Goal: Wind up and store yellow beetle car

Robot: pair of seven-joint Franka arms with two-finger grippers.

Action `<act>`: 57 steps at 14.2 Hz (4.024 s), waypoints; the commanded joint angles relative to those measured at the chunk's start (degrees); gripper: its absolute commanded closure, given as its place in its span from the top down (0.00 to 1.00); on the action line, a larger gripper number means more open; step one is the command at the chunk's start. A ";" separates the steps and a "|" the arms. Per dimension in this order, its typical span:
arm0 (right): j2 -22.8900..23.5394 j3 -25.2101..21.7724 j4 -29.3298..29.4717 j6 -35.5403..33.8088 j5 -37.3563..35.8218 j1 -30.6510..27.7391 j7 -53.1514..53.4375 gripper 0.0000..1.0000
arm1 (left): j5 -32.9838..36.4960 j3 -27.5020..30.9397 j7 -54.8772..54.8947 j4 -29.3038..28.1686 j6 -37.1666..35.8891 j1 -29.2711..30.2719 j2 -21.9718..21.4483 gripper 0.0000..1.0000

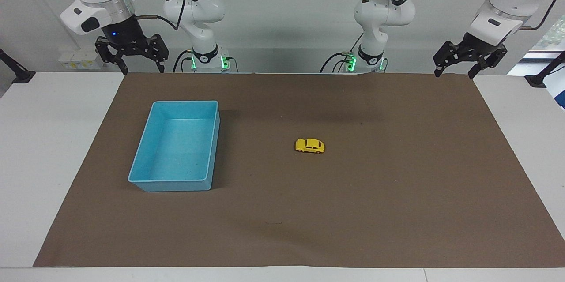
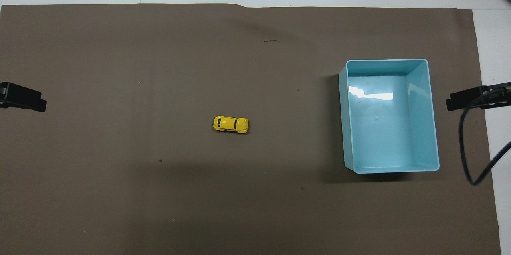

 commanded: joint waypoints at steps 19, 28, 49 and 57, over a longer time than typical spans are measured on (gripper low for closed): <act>-0.27 0.21 0.19 -0.23 0.33 -0.47 0.27 1.00 | 0.04 -2.29 20.17 -0.29 3.81 -13.30 -0.05 1.00; -0.27 0.21 0.19 -0.14 0.33 -0.47 0.18 1.00 | -4.79 -2.38 48.55 -4.67 14.69 -18.23 4.70 1.00; -0.27 0.21 0.19 -0.14 0.33 -0.39 0.18 1.00 | -4.10 -1.85 55.26 -27.18 49.68 -31.68 16.56 1.00; -0.27 0.21 0.19 -0.14 0.33 -0.47 0.27 1.00 | 4.96 -1.94 49.37 -26.75 51.62 -32.21 19.47 0.23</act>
